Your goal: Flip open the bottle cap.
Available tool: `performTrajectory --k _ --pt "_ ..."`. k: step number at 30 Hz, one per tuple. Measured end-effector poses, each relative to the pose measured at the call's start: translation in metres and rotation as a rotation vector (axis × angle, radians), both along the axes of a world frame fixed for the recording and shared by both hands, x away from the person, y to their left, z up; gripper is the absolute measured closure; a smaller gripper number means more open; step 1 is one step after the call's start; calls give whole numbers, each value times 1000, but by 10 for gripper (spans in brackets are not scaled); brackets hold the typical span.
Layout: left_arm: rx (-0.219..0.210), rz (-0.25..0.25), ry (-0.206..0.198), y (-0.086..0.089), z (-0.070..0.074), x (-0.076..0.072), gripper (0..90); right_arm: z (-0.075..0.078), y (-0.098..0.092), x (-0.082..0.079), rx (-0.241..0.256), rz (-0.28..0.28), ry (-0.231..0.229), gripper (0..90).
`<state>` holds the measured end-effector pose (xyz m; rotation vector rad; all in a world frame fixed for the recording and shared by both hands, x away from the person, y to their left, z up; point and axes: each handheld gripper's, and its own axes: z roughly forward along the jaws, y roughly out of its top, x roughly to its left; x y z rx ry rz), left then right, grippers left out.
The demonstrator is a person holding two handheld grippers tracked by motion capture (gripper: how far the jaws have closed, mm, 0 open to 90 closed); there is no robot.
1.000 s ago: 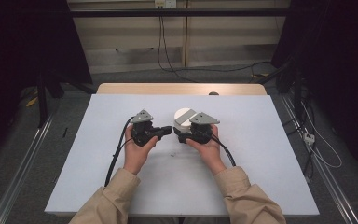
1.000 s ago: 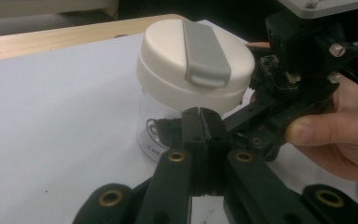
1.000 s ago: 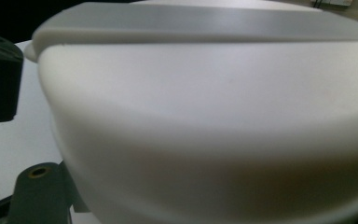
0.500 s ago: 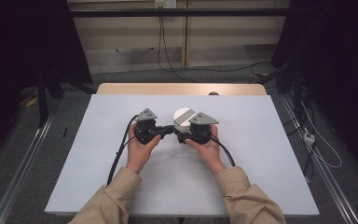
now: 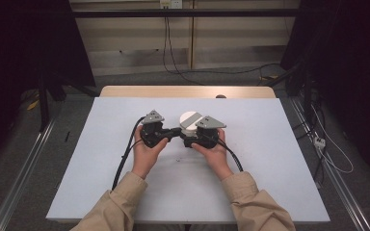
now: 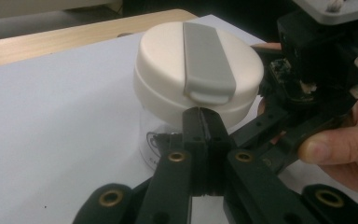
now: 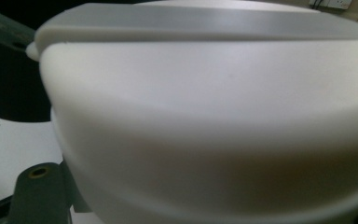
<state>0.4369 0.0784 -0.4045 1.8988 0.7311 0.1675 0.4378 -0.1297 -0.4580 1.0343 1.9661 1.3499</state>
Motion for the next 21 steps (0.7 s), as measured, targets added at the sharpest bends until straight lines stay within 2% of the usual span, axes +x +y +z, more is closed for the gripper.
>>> performTrajectory --k 21 --pt "-8 0 -10 -7 10 1 900 0 -2 1 13 1 8 187"
